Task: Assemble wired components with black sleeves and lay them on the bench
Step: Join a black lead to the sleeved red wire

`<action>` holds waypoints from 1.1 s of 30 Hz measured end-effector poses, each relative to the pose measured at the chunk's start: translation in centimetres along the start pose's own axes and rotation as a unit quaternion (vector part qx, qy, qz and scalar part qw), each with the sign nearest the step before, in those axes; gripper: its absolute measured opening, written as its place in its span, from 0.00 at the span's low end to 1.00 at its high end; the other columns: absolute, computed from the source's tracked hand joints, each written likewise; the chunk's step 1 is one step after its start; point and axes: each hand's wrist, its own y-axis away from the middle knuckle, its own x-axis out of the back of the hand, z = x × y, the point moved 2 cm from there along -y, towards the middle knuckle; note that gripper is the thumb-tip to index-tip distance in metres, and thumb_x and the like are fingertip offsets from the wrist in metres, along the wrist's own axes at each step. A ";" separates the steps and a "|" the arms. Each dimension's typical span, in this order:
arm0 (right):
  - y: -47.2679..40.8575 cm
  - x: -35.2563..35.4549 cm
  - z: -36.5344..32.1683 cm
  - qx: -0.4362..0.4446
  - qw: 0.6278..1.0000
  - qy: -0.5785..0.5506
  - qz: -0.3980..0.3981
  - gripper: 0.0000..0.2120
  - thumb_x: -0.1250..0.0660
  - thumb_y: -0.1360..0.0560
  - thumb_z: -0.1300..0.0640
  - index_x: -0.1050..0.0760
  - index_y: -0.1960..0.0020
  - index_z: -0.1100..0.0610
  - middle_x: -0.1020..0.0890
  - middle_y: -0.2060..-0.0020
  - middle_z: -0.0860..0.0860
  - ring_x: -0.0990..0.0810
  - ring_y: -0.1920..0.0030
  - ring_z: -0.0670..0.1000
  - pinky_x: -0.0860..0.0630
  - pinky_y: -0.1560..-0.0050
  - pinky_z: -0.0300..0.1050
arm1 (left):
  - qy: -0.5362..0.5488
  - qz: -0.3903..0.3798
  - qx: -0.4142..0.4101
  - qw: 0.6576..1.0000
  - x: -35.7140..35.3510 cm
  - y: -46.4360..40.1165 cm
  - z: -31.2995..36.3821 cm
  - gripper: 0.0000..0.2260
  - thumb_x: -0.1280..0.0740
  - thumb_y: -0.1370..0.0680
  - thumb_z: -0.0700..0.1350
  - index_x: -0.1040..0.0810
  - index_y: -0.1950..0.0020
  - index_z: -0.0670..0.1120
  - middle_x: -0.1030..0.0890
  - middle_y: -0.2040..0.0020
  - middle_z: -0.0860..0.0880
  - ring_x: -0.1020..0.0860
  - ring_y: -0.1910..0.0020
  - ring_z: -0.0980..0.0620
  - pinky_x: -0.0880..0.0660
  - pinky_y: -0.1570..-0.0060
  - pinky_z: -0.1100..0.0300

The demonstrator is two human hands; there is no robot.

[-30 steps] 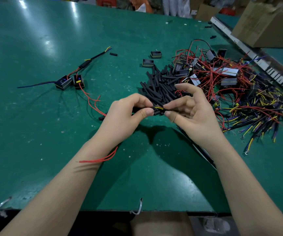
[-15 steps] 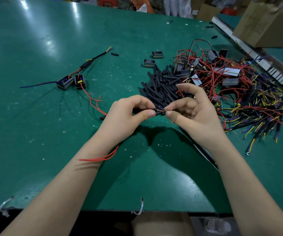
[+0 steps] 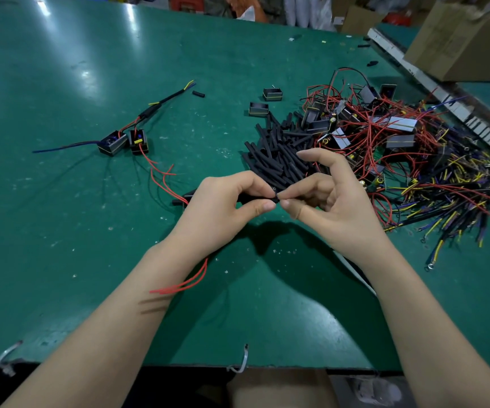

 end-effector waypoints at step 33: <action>-0.4 1.3 1.3 0.006 0.984 0.168 -0.053 0.09 0.36 0.21 0.57 0.22 0.52 0.42 0.19 0.60 0.40 0.23 0.56 0.39 0.31 0.54 0.30 | -0.135 -0.112 0.135 0.975 3.2 -0.5 -1.8 0.11 0.38 0.22 0.57 0.25 0.64 0.58 0.23 0.71 0.61 0.27 0.68 0.64 0.36 0.56 0.55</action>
